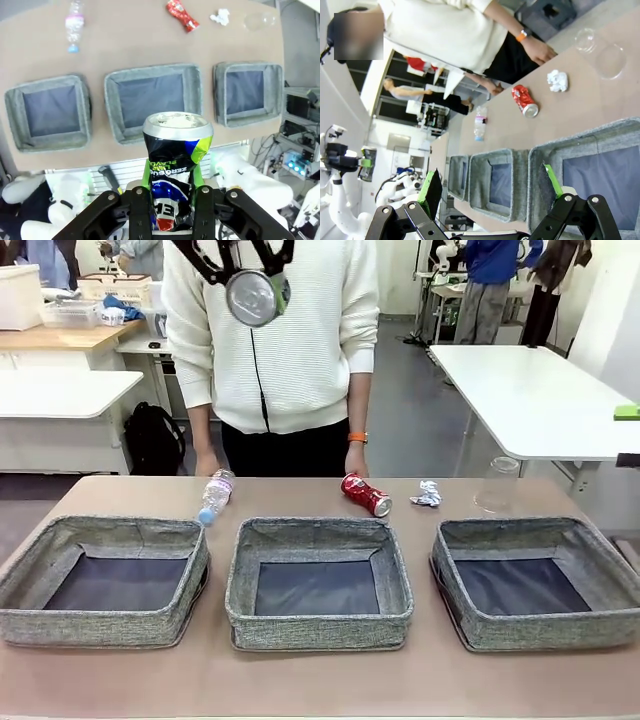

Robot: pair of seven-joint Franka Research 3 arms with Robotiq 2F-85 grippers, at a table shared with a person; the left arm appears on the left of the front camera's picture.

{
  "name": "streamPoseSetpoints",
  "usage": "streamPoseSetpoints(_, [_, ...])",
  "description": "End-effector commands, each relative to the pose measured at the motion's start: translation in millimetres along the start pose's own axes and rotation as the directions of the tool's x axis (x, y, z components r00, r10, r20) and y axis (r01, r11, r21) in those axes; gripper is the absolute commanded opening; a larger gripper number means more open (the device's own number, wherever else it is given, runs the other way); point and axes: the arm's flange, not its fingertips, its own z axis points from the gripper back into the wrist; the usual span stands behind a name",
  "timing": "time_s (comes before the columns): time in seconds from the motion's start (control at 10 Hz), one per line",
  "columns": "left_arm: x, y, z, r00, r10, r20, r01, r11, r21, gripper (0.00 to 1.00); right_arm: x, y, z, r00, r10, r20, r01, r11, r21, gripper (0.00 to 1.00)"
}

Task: Sort the waste into the appropriate baskets.
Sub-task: Pick up the waste item pointed out by the person.

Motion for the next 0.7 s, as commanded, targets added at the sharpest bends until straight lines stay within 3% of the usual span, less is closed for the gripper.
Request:
streamPoseSetpoints(0.0, [-6.3,-20.6,-1.8,1.0,-0.028,-0.01,0.028,1.0,0.007,0.33,2.9,-1.1,-2.3,1.0,0.024,0.017,-0.025,0.999,0.024,1.0])
streamPoseSetpoints(0.6, [-11.7,-23.7,-6.9,0.999,-0.04,-0.018,0.04,0.999,-0.01,0.33,2.9,-1.1,-2.3,1.0,0.024,0.017,-0.025,0.999,0.024,1.0])
